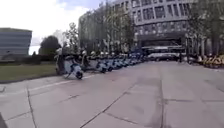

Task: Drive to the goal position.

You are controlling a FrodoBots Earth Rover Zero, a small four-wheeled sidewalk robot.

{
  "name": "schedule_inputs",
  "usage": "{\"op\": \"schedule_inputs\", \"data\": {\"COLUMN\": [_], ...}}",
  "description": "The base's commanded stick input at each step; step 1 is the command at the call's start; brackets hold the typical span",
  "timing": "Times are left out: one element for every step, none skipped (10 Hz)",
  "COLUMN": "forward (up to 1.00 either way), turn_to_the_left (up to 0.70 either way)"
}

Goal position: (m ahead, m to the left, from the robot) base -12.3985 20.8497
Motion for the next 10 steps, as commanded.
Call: {"op": "schedule_inputs", "data": {"forward": [0.70, 0.70, 0.70, 0.70, 0.70, 0.70, 0.70, 0.70, 0.70, 0.70], "turn_to_the_left": [0.35, 0.35, 0.35, 0.35, 0.35, 0.35, 0.35, 0.35, 0.35, 0.35]}}
